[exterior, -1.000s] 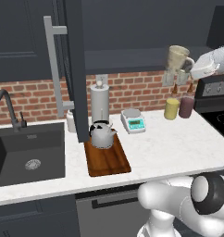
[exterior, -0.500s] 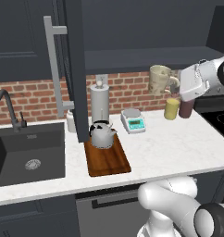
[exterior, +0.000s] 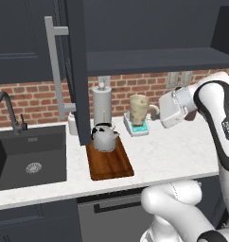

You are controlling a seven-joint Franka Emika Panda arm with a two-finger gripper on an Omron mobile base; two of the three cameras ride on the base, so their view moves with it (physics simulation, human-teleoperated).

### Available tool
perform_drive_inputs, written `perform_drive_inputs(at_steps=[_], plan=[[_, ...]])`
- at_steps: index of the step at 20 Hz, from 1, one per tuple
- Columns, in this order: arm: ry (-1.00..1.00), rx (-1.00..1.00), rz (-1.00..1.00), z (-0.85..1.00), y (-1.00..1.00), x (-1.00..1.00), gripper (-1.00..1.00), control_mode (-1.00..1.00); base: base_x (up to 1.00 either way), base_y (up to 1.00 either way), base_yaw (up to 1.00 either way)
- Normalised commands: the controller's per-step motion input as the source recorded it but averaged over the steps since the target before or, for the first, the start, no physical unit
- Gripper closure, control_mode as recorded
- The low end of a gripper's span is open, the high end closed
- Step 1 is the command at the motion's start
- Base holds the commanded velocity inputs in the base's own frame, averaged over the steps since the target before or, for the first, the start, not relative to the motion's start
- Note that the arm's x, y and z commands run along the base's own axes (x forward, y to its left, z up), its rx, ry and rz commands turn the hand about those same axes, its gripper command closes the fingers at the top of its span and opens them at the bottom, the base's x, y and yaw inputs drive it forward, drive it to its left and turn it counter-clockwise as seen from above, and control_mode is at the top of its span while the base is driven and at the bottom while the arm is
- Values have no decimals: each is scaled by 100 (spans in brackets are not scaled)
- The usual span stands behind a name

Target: Pick the kettle from the counter and place it on the tray. Then pick the mug from the cabinet and place it on the tray. Then close the cabinet doors.

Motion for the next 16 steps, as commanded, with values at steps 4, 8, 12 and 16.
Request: perform_drive_inputs(at_steps=[4,8,12,16], plan=[[9,0,8,-89,46,0,100,-100,0,0,0],[8,-1,8,-93,43,0,100,-100,0,0,0],[10,0,8,-77,14,9,100,-100,0,0,0],[7,0,6,-59,0,15,100,-100,0,0,0]])
